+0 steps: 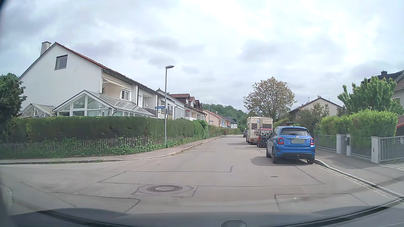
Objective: Follow the waypoints while adhering to traffic rules and regulations
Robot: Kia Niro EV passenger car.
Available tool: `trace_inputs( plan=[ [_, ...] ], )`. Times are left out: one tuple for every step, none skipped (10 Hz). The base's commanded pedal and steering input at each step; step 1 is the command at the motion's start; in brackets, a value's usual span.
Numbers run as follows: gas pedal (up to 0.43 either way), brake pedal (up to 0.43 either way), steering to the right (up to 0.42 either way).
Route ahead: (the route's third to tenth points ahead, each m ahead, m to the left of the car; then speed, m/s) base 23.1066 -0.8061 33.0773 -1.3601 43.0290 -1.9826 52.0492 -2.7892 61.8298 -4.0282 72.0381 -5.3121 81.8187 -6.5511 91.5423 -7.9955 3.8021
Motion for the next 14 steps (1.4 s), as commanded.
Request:
trace_inputs(
  plan=[
    [0.079,0.0,0.031],
    [0.079,0.0,0.026],
    [0.079,0.0,0.021],
    [0.067,0.0,0.016],
    [0.067,0.0,0.013],
    [0.059,0.0,0.011],
    [0.059,0.0,0.006],
    [0.059,0.0,0.0],
    [0.059,0.0,-0.008],
    [0.059,0.0,-0.015],
    [0.059,0.0,-0.02],
    [0.059,0.0,-0.023],
    [0.059,0.0,-0.025],
    [0.059,0.0,-0.024]
  ],
)
